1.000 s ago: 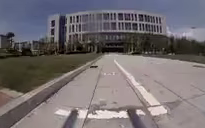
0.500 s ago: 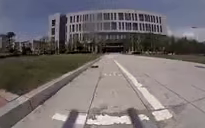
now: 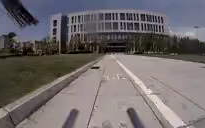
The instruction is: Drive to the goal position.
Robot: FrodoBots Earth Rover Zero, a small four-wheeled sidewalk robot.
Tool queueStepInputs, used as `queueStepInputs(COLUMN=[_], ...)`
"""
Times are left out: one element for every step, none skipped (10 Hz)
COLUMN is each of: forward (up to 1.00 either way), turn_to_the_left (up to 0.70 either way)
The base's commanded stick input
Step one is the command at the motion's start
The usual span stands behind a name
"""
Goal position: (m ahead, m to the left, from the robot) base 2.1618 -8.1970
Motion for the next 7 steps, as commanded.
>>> queueStepInputs(forward=[0.7,0.7,0.7,0.7,0.7,0.7,0.7], turn_to_the_left=[0.0,0.0,0.0,0.0,0.0,0.0,0.0])
